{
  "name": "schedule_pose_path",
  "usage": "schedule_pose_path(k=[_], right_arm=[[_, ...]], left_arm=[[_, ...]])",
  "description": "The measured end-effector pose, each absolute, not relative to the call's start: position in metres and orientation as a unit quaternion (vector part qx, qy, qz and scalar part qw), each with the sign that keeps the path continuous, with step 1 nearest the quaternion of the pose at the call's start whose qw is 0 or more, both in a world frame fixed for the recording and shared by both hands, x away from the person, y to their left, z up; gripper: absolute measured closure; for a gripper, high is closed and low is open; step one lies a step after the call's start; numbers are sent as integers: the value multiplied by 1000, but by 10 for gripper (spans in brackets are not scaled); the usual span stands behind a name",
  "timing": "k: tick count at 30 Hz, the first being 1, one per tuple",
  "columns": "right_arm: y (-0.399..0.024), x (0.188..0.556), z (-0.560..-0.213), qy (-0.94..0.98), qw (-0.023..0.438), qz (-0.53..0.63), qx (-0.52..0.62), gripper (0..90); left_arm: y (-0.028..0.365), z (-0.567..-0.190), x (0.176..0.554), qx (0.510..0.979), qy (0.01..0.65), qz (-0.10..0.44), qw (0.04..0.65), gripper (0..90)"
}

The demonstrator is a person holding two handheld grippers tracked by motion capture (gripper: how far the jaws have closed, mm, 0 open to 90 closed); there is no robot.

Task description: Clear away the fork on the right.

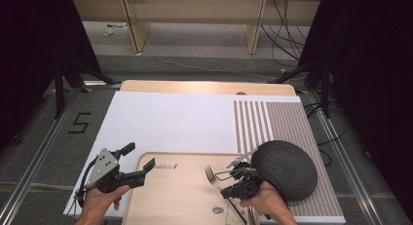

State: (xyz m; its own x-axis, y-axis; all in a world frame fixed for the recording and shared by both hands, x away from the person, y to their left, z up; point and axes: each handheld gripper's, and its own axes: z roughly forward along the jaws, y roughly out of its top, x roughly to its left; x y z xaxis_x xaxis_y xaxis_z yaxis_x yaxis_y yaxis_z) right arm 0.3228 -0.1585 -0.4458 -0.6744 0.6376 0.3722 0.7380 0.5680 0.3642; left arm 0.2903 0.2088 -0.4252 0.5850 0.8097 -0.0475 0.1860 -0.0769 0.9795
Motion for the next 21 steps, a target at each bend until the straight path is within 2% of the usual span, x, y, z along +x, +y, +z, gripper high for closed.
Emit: schedule_pose_path(k=[21], right_arm=[[-145,324,-462,-897,85,-208,-381,851]], left_arm=[[208,-425,290,683,363,271,573,156]])
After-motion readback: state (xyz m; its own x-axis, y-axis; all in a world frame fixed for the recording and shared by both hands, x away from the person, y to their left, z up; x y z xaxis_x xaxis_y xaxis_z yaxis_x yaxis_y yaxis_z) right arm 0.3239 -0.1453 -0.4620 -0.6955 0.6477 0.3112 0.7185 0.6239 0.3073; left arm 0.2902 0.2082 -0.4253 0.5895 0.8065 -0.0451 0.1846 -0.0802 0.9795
